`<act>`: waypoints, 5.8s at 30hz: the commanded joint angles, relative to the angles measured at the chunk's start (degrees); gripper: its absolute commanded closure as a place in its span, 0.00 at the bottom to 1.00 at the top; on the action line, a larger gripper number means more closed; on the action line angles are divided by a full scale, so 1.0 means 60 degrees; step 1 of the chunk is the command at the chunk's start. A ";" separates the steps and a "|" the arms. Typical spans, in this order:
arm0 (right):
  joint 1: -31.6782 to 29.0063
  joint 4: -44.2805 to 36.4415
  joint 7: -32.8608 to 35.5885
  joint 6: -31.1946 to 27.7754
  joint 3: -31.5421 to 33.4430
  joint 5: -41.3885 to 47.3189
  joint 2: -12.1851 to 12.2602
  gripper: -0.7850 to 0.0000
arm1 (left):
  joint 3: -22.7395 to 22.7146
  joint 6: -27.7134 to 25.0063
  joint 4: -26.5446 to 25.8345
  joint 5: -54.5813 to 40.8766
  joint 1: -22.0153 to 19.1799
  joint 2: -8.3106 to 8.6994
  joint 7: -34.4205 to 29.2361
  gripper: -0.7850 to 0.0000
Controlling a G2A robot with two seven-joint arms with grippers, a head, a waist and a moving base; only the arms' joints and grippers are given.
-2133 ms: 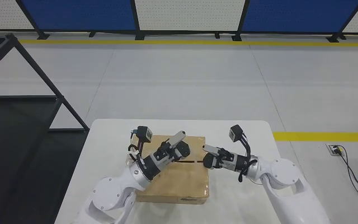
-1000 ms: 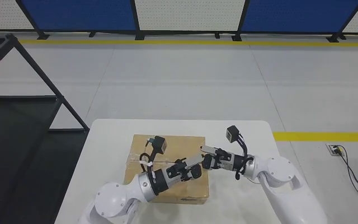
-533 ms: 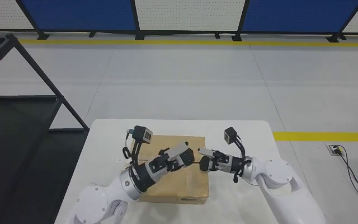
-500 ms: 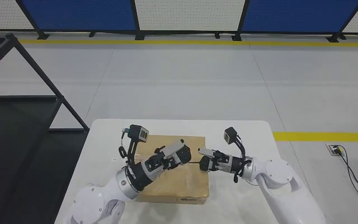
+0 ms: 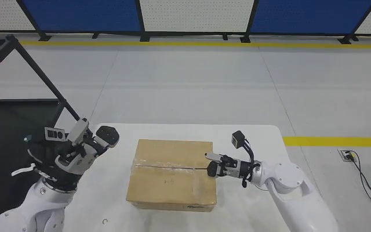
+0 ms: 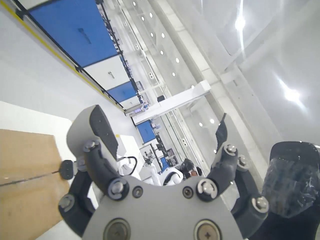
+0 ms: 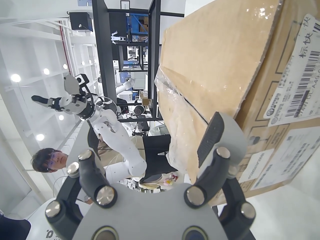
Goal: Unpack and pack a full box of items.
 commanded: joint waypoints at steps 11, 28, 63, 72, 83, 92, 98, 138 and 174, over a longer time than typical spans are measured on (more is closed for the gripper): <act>0.0216 0.0007 -0.0019 0.0095 -0.0149 -0.0042 0.0008 0.00 | -0.1641 0.0720 0.0502 0.0366 0.0814 0.0208 -0.0967 0.00; 0.0183 -0.0034 -0.0109 0.0181 -0.0255 -0.0007 0.0041 0.00 | -0.0061 0.2590 0.2173 0.1158 0.0139 0.0478 -0.3138 0.00; 0.0147 -0.0074 -0.0075 0.0248 -0.0441 0.0067 0.0101 0.00 | 0.2562 0.1740 0.4173 0.2075 -0.1351 0.0459 -0.1236 0.00; 0.0128 -0.0340 0.0091 -0.0015 -0.0301 0.0038 0.0160 0.00 | 0.2525 0.1712 0.4252 0.2011 -0.1357 0.0516 -0.1302 0.00; -0.1055 -0.3211 0.1366 -0.0754 0.0472 -0.3155 0.0684 0.00 | 0.2610 0.1666 0.4314 0.1834 -0.1394 0.0554 -0.1253 0.00; -0.1088 -0.3338 0.1254 -0.0865 0.0438 -0.3339 0.0688 0.00 | 0.2722 0.1585 0.4433 0.1701 -0.1428 0.0574 -0.1195 0.00; -0.1835 -0.5478 0.0674 -0.2375 -0.0013 -0.7125 0.0867 0.00 | 0.2812 0.1575 0.4458 0.1620 -0.1451 0.0586 -0.1185 0.00; -0.2783 -0.7028 -0.0829 0.0299 -0.3230 -1.7563 0.0351 0.00 | 0.3011 0.1609 0.4373 0.1373 -0.1390 0.0705 -0.1046 0.00; -0.3293 -0.7580 -0.0434 -0.0444 -0.2553 -1.7665 -0.0156 0.58 | 0.3092 0.1469 0.4509 0.1184 -0.1472 0.0799 -0.1036 0.00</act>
